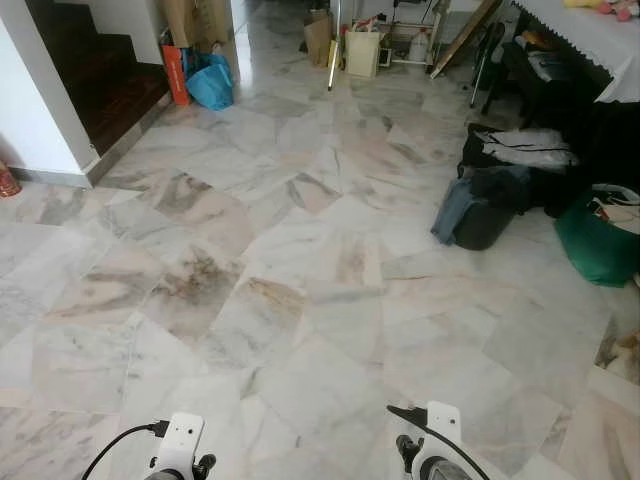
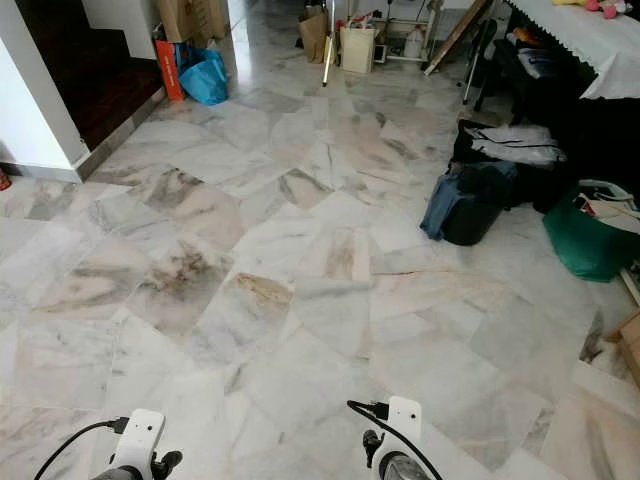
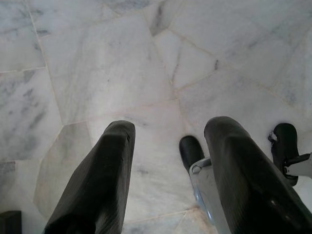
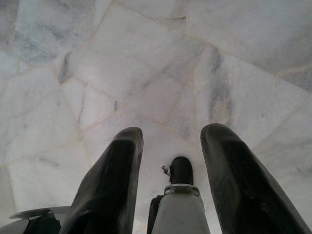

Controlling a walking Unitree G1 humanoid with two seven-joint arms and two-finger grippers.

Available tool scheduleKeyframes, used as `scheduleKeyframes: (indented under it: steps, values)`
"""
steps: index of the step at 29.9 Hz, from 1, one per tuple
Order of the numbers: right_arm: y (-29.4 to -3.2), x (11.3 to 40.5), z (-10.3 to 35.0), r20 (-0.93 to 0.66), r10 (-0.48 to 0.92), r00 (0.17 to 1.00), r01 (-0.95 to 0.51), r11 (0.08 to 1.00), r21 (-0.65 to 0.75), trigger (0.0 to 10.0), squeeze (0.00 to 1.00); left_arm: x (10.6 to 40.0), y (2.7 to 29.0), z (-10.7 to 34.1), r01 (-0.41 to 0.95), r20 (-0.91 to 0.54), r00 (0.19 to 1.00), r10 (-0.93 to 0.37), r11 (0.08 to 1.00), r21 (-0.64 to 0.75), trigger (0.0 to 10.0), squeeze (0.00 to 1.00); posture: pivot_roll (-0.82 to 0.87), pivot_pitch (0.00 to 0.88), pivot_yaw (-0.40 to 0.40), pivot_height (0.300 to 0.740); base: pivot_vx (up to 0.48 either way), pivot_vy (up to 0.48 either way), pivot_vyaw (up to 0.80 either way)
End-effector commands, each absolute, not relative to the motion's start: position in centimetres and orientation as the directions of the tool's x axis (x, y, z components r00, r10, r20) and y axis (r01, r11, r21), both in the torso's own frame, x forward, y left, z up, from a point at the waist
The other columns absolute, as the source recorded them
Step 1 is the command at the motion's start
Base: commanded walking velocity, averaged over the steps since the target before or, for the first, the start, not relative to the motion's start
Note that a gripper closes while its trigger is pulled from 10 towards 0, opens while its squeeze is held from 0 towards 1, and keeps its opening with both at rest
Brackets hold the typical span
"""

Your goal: Move the pillow to the sofa from floor

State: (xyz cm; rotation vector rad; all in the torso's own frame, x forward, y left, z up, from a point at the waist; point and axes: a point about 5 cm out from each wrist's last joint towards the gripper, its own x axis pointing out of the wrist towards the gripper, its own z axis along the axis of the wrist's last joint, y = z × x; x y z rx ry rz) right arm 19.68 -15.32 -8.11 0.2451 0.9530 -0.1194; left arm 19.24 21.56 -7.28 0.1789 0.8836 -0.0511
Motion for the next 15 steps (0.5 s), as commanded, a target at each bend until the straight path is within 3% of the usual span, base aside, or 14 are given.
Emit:
scheduleKeyframes:
  steps: [1,4,15]
  values:
    - [-15.3,19.4,-8.2,-0.824,0.016,0.566,0.203,0.966,0.159,10.0,0.0,18.3,22.2,-7.6,0.111,-0.788,0.613,0.048,0.983,0.146,10.0,0.0,0.08,0.0,-0.034,0.74,0.0,0.0,0.0]
    - [-15.4,19.3,-8.3,-0.825,0.013,0.565,0.192,0.97,0.147,10.0,0.0,18.0,22.3,-7.7,0.102,-0.787,0.614,0.056,0.983,0.151,10.0,0.0,0.07,0.0,-0.03,0.74,0.0,0.0,0.0]
    - [-16.0,19.0,-8.3,-0.795,-0.108,0.597,0.208,0.978,0.024,10.0,0.0,22.1,22.0,-5.0,0.059,-0.611,0.789,0.074,0.979,0.194,10.0,0.0,0.06,0.0,-0.015,0.74,0.0,0.0,0.0]
